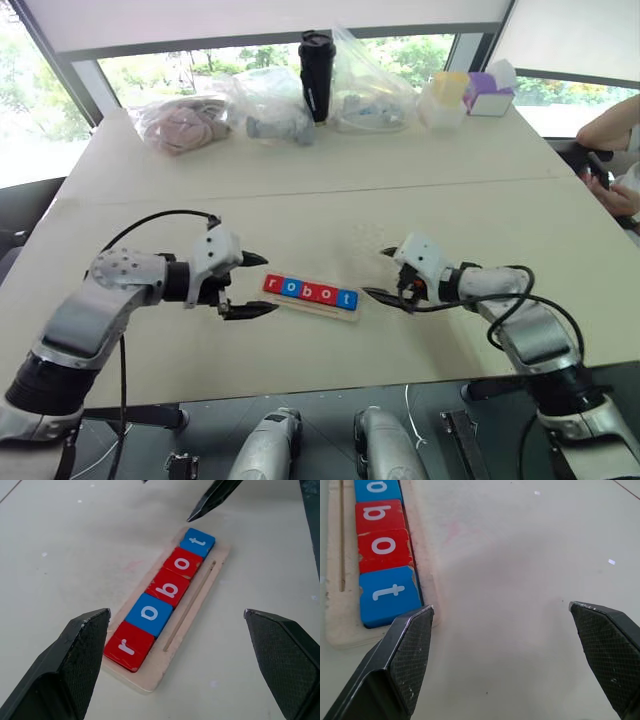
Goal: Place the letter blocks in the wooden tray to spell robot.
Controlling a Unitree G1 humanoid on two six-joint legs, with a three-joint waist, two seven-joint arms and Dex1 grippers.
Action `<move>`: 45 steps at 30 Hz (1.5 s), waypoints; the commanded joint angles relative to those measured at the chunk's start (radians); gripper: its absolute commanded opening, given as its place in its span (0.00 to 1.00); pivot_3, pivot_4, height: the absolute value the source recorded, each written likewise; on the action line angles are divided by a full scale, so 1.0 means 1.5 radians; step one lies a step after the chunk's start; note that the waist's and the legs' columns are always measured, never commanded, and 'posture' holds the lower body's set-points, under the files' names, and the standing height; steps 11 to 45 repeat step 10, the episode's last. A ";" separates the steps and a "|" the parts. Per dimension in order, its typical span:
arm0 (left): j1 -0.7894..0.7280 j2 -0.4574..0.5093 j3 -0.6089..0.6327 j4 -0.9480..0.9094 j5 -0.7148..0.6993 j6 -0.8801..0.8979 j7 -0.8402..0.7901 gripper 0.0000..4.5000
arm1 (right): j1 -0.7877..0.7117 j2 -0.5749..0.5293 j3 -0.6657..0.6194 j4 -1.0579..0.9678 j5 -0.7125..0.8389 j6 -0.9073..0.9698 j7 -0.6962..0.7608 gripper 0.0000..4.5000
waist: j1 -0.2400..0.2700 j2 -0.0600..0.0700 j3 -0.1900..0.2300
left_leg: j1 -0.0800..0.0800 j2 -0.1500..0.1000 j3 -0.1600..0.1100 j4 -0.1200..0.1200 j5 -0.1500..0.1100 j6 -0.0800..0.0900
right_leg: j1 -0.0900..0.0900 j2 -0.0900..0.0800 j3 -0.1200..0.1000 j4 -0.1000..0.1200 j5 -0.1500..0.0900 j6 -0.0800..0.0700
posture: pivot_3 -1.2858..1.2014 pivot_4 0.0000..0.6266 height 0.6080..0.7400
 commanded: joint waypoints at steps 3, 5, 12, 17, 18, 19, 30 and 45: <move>0.056 0.042 0.095 0.014 -0.029 0.023 0.002 1.00 | 0.096 -0.079 -0.169 -0.195 0.175 0.163 0.057 0.99 | 0.001 0.000 0.000 | 0.000 0.000 0.000 -0.001 0.000 0.000 | 0.000 0.000 0.000 0.000 0.000 0.000 | 0.52 0.24 1.00; 0.087 0.048 0.122 0.014 -0.031 0.019 0.009 1.00 | 0.145 -0.110 -0.216 -0.243 0.231 0.211 0.075 0.99 | 0.001 0.000 0.000 | 0.000 0.000 0.000 -0.001 0.000 0.000 | 0.000 0.000 0.000 -0.001 0.000 0.000 | 0.52 0.24 1.00; 0.160 0.042 0.172 0.006 -0.045 0.044 0.030 1.00 | 0.224 -0.144 -0.284 -0.299 0.296 0.269 0.069 0.99 | 0.000 0.000 0.000 | 0.000 0.001 0.000 0.000 0.000 0.000 | 0.001 -0.001 0.001 -0.001 -0.001 -0.003 | 0.52 0.24 1.00; 0.160 0.042 0.172 0.006 -0.045 0.044 0.030 1.00 | 0.224 -0.144 -0.284 -0.299 0.296 0.269 0.069 0.99 | 0.000 0.000 0.000 | 0.000 0.001 0.000 0.000 0.000 0.000 | 0.001 -0.001 0.001 -0.001 -0.001 -0.003 | 0.52 0.24 1.00; 0.160 0.042 0.172 0.006 -0.045 0.044 0.030 1.00 | 0.224 -0.144 -0.284 -0.299 0.296 0.269 0.069 0.99 | 0.000 0.000 0.000 | 0.000 0.001 0.000 0.000 0.000 0.000 | 0.001 -0.001 0.001 -0.001 -0.001 -0.003 | 0.52 0.24 1.00; 0.160 0.042 0.172 0.006 -0.045 0.044 0.030 1.00 | 0.224 -0.144 -0.284 -0.299 0.296 0.269 0.069 0.99 | 0.000 0.000 0.000 | 0.000 0.001 0.000 0.000 0.000 0.000 | 0.001 -0.001 0.001 -0.001 -0.001 -0.003 | 0.52 0.24 1.00; 0.160 0.042 0.172 0.006 -0.045 0.044 0.030 1.00 | 0.224 -0.144 -0.284 -0.299 0.296 0.269 0.069 0.99 | 0.000 0.000 0.000 | 0.000 0.001 0.000 0.000 0.000 0.000 | 0.001 -0.001 0.001 -0.001 -0.001 -0.003 | 0.52 0.24 1.00; 0.160 0.042 0.172 0.006 -0.045 0.044 0.030 1.00 | 0.224 -0.144 -0.284 -0.299 0.296 0.269 0.069 0.99 | 0.000 0.000 0.000 | 0.000 0.001 0.000 0.000 0.000 0.000 | 0.001 -0.001 0.001 -0.001 -0.001 -0.003 | 0.52 0.24 1.00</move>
